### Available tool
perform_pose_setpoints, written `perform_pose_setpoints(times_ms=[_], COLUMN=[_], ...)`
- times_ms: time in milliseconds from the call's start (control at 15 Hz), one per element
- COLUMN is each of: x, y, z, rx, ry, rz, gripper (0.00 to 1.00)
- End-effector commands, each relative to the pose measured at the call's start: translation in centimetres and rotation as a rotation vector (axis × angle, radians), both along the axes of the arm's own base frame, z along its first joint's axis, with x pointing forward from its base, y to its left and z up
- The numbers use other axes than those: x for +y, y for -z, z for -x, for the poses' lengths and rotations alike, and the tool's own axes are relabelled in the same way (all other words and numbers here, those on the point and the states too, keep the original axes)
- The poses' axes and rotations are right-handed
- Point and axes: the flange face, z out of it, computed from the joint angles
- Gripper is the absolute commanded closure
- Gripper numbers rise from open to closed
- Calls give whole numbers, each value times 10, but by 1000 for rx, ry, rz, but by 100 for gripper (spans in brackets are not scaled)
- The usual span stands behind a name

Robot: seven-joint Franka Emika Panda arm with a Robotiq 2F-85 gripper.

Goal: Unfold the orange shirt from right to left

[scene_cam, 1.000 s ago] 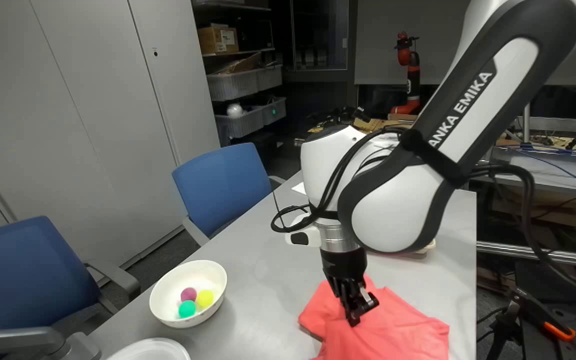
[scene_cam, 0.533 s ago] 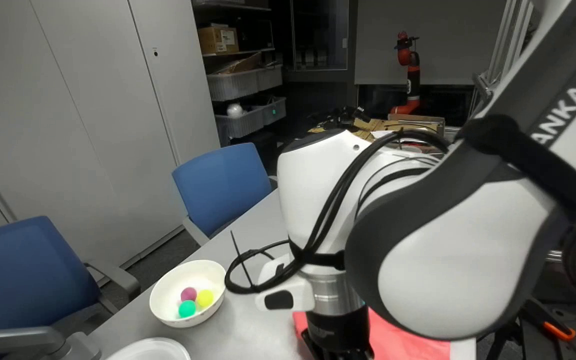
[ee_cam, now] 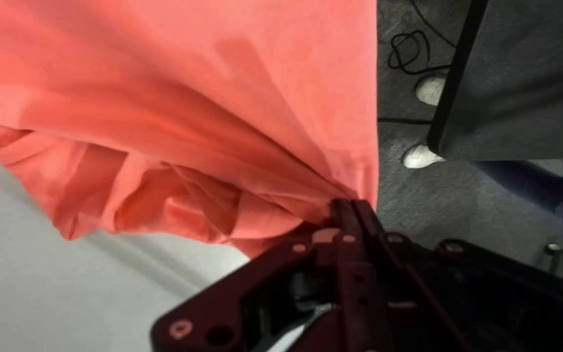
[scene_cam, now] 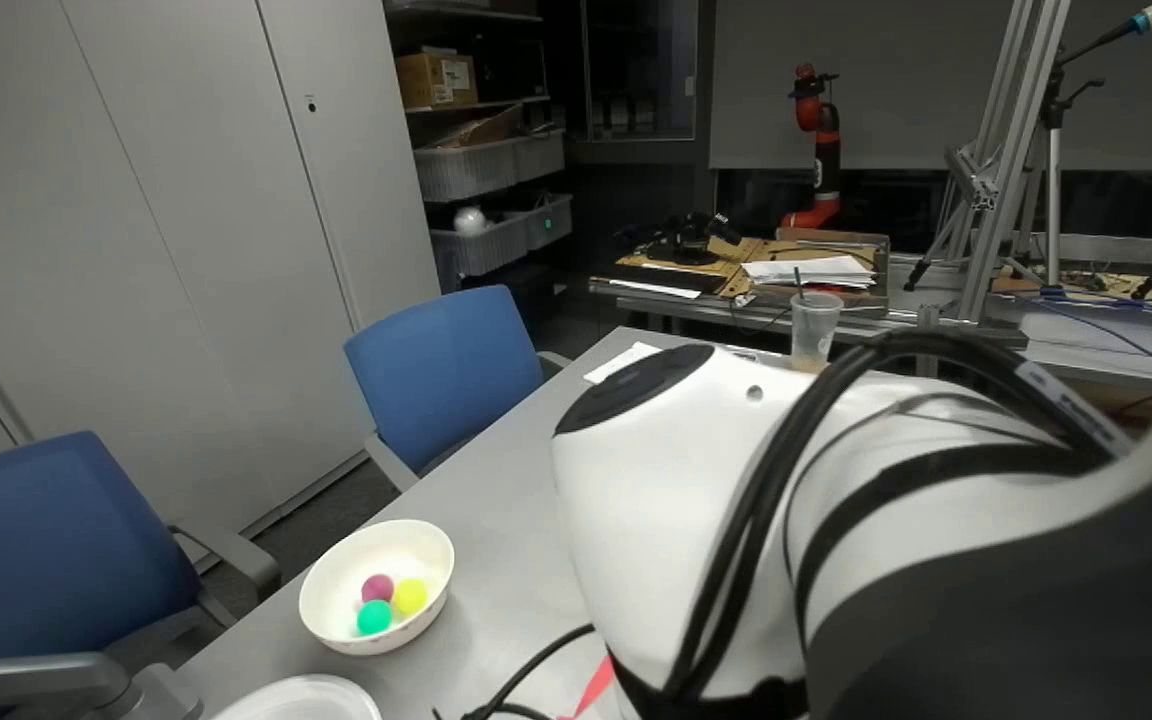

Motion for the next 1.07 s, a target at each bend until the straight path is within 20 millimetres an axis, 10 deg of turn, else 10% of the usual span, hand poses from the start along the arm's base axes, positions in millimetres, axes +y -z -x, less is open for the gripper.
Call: perform_pose_setpoints(times_ms=[0,600,1000], x=[-1,-23,-69], y=[3,6,24], z=[17,1,-40], rx=[70,91,8], ry=[-117,-47,311], rz=[11,48,128], gripper=[70,4,0])
